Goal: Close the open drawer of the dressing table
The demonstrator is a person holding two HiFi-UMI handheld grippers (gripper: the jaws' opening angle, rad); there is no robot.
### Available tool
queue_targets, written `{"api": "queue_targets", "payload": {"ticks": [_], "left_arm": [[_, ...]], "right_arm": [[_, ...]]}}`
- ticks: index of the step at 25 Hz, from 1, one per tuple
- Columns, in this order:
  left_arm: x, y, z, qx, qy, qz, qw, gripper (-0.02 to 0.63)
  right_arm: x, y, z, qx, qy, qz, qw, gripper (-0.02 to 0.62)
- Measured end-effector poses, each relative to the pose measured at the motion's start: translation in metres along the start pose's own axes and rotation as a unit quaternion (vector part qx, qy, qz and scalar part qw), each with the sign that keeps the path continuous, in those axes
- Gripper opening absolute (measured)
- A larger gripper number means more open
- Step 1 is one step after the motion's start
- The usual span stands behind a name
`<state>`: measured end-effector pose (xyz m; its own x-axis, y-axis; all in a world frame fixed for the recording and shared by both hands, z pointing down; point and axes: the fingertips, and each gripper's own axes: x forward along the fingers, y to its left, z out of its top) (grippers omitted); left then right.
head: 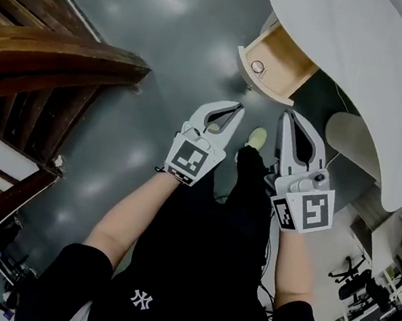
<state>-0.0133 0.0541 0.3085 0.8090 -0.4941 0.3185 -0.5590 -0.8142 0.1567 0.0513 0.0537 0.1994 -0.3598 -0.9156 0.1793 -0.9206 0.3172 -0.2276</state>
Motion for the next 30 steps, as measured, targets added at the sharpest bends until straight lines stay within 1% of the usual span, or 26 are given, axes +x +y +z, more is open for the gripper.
{"api": "queue_targets", "payload": {"ticks": [4,9,13,14,18,24,30], "left_arm": [[0.029,0.013,-0.043,-0.009,0.012,0.001,0.9999,0.011],[0.064,0.028,-0.095,-0.009,0.023,0.008,0.9997,0.011],[0.082,0.041,-0.140,-0.014,0.033,0.013,0.9993,0.014],[0.086,0.045,-0.151,-0.014,0.036,0.014,0.9992,0.020],[0.096,0.054,-0.189,-0.016,0.044,0.018,0.9987,0.085],[0.115,0.056,-0.223,0.006,0.054,0.012,0.9985,0.104],[0.129,0.058,-0.236,0.009,0.064,0.012,0.9979,0.106]], "right_arm": [[0.019,-0.012,-0.036,-0.002,0.003,-0.004,1.000,0.015],[0.036,-0.024,-0.079,0.005,0.010,0.015,1.000,0.015],[0.045,-0.031,-0.106,0.011,0.013,0.023,1.000,0.015],[0.048,-0.031,-0.112,0.012,0.014,0.025,1.000,0.015],[0.055,-0.031,-0.139,0.016,0.022,0.032,0.999,0.015],[0.055,-0.026,-0.162,0.021,0.027,0.039,0.999,0.015],[0.049,-0.036,-0.175,0.030,0.036,0.035,0.998,0.015]]}}
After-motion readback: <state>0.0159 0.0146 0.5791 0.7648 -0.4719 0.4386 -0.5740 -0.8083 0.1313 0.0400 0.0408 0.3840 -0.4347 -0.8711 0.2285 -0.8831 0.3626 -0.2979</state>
